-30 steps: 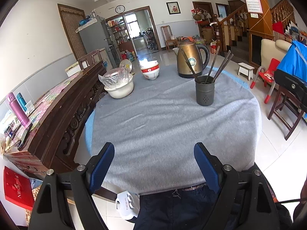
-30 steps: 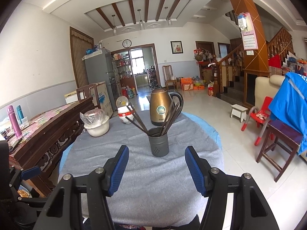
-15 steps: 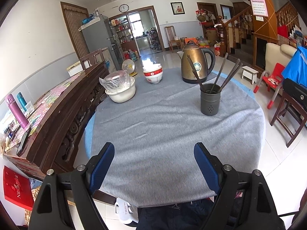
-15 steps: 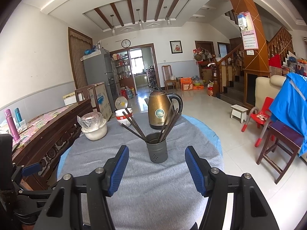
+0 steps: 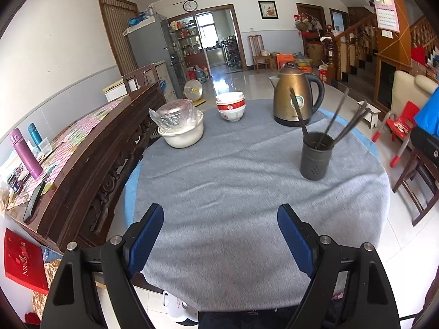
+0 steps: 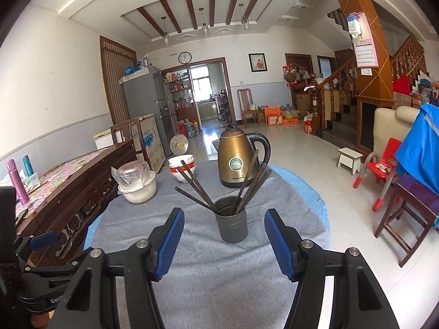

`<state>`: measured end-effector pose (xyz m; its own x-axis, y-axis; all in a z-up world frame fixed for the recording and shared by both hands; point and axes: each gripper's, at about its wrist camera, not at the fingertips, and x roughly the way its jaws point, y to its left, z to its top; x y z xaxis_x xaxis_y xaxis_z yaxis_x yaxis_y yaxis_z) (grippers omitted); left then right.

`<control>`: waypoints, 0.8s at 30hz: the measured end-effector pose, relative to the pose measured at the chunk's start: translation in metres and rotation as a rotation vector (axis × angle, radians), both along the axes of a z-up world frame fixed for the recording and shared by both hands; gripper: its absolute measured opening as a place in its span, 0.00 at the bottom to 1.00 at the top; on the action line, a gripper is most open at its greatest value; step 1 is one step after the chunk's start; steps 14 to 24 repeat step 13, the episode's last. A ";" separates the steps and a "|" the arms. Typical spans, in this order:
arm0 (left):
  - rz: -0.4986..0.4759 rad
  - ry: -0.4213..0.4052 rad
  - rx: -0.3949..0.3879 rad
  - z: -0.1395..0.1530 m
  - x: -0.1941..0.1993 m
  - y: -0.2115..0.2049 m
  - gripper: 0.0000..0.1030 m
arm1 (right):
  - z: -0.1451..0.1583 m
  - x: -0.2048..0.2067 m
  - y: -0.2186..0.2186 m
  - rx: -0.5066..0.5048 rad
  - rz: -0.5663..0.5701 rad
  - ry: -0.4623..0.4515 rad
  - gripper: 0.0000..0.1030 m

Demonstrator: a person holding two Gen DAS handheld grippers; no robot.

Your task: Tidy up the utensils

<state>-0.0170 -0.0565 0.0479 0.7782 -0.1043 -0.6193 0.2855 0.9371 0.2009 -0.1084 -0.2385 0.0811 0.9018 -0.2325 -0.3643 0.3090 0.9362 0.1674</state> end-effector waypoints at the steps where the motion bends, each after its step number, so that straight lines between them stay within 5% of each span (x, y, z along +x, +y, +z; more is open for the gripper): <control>1: 0.005 -0.001 -0.002 0.001 0.003 0.000 0.83 | 0.000 0.004 -0.001 0.000 0.004 0.001 0.64; 9: 0.006 -0.002 -0.013 0.002 0.028 -0.007 0.83 | -0.006 0.031 -0.012 0.014 0.000 0.013 0.64; 13: -0.005 0.085 -0.052 -0.021 0.064 -0.010 0.87 | -0.030 0.049 -0.028 0.008 -0.035 0.051 0.64; 24: -0.005 0.085 -0.052 -0.021 0.064 -0.010 0.87 | -0.030 0.049 -0.028 0.008 -0.035 0.051 0.64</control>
